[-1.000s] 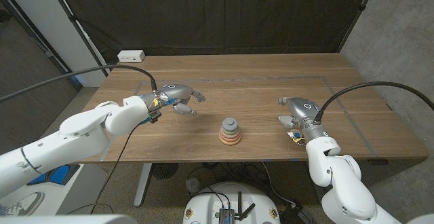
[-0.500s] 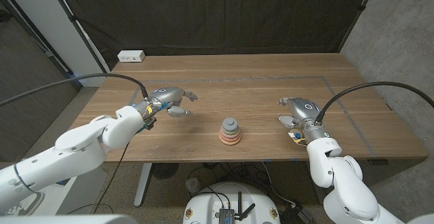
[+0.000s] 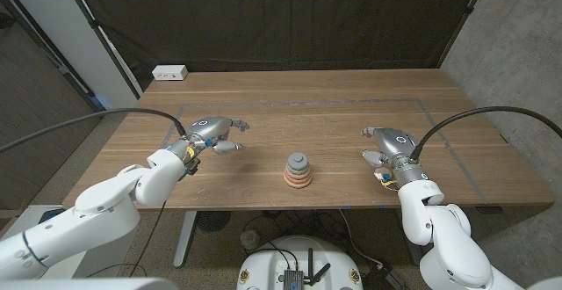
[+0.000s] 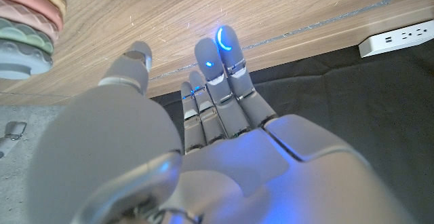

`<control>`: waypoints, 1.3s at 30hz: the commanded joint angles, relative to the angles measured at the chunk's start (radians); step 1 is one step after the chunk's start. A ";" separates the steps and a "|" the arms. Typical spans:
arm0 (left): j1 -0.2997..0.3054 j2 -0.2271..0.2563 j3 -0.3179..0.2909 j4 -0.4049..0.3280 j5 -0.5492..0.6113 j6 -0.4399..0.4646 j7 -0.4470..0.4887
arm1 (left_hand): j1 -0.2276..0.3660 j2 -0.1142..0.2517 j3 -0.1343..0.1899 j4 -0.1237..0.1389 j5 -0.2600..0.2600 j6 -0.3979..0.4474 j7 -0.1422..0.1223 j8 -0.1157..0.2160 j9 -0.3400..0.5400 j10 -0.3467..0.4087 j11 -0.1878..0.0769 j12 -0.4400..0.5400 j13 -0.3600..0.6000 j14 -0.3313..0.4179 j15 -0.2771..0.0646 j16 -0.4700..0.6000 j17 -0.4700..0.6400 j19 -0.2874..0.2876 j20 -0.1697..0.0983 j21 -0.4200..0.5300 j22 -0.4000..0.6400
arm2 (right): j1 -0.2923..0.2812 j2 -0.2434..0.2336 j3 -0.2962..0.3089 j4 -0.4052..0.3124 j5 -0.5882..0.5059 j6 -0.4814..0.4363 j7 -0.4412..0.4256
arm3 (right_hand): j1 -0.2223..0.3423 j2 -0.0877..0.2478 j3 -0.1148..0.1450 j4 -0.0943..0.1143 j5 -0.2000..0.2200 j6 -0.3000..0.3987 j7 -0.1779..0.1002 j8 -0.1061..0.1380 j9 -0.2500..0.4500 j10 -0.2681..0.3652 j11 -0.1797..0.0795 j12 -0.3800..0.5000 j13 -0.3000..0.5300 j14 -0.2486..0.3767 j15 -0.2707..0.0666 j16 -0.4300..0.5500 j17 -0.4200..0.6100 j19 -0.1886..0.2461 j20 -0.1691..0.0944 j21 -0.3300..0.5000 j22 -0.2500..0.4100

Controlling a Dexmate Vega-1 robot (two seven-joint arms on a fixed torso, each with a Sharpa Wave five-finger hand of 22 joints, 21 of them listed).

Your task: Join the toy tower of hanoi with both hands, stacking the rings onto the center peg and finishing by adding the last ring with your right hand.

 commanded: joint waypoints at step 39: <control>0.023 -0.001 -0.025 0.022 -0.022 -0.005 0.053 | 0.008 0.014 0.020 0.003 0.017 0.028 0.001 -0.007 0.006 0.030 -0.005 -0.002 0.010 0.012 -0.085 0.002 0.006 0.006 -0.135 0.006 0.002 | 0.001 0.037 -0.038 0.002 -0.239 -0.144 0.339 | -0.020 -0.049 -0.015 -0.003 -0.017 -0.086 0.034 -0.041 0.002 -0.114 0.018 0.001 -0.019 -0.037 -0.020 -0.033 -0.016 -0.033 -0.062 -0.007 -0.001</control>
